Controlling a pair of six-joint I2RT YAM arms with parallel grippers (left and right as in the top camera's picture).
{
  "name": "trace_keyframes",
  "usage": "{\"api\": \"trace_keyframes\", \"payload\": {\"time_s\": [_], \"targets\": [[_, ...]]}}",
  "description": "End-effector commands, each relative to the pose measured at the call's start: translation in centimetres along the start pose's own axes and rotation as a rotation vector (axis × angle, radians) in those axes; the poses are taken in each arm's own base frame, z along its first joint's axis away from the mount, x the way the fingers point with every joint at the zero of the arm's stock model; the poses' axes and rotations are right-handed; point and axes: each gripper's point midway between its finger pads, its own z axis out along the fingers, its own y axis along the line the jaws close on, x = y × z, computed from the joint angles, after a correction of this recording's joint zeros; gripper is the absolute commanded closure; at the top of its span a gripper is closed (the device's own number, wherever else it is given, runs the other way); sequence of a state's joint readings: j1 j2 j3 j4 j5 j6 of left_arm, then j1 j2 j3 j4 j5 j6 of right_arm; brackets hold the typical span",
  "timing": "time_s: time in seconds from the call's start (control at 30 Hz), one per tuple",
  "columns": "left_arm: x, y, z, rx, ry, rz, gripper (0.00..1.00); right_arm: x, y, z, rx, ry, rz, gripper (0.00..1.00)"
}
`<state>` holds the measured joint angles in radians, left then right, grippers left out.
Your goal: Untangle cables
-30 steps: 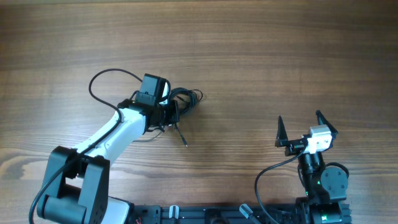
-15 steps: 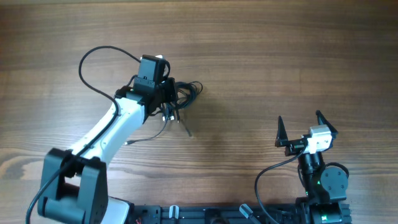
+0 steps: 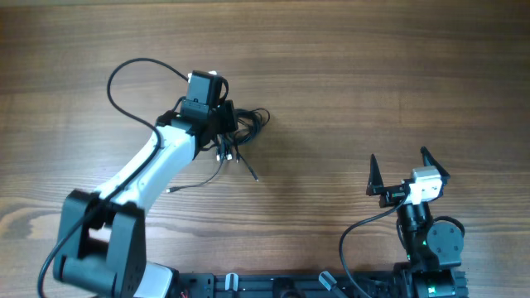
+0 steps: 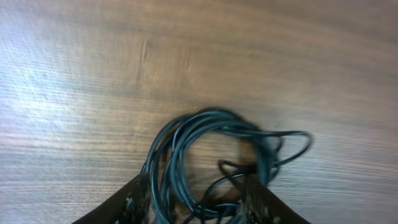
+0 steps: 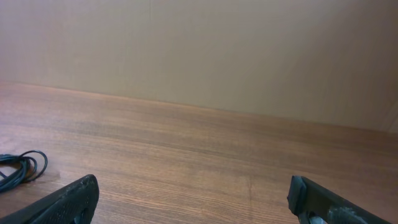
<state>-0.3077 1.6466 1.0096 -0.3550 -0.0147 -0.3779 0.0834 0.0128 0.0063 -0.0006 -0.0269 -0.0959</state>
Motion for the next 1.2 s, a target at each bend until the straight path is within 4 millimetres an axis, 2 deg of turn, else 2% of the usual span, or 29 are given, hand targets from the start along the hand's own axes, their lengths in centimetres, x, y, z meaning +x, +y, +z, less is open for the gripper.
{"api": "trace_keyframes", "payload": {"time_s": [0.0,0.03,0.07,0.1,0.13,0.57,0.97,1.0,1.07,1.1,1.13,1.17], "targets": [[-2.9,-1.2,-3.6,0.037,-0.106,0.009,0.36,-0.2,0.2,0.0,-0.014,-0.011,-0.009,0.00],[-2.5,-1.0,-3.6,0.030,-0.089,0.010,0.34,-0.2,0.2,0.0,-0.014,-0.011,-0.009,0.00],[-1.5,-0.6,-3.5,0.011,-0.049,0.011,0.22,-0.2,0.2,0.0,-0.014,-0.011,-0.009,0.00],[-1.0,-0.3,-3.5,0.000,-0.026,0.012,0.05,-0.2,0.2,0.0,-0.014,-0.011,-0.009,0.00],[-0.4,0.0,-3.5,-0.011,-0.003,0.013,0.00,-0.2,0.2,0.0,-0.014,-0.011,-0.009,0.00],[4.4,2.3,-2.7,-0.083,0.148,0.009,0.00,-0.2,0.2,0.0,-0.014,-0.011,-0.009,0.00],[5.1,1.8,-2.6,-0.058,0.174,-0.049,0.02,-0.2,0.2,0.0,-0.014,-0.011,-0.009,0.00],[5.2,1.9,-2.5,-0.060,0.177,-0.049,0.06,-0.2,0.2,0.0,-0.015,-0.011,-0.009,0.00],[5.6,2.1,-2.4,-0.064,0.185,-0.049,0.30,-0.2,0.2,0.0,-0.014,-0.011,-0.009,0.00],[5.9,2.2,-2.3,-0.066,0.188,-0.049,0.54,-0.2,0.2,0.0,-0.014,-0.011,-0.009,0.00],[6.2,2.3,-2.0,-0.066,0.188,-0.049,0.86,-0.2,0.2,0.0,-0.014,-0.011,-0.009,0.00],[6.4,2.4,-1.9,-0.065,0.187,-0.049,0.96,-0.2,0.2,0.0,-0.014,-0.011,-0.009,0.00]]}}
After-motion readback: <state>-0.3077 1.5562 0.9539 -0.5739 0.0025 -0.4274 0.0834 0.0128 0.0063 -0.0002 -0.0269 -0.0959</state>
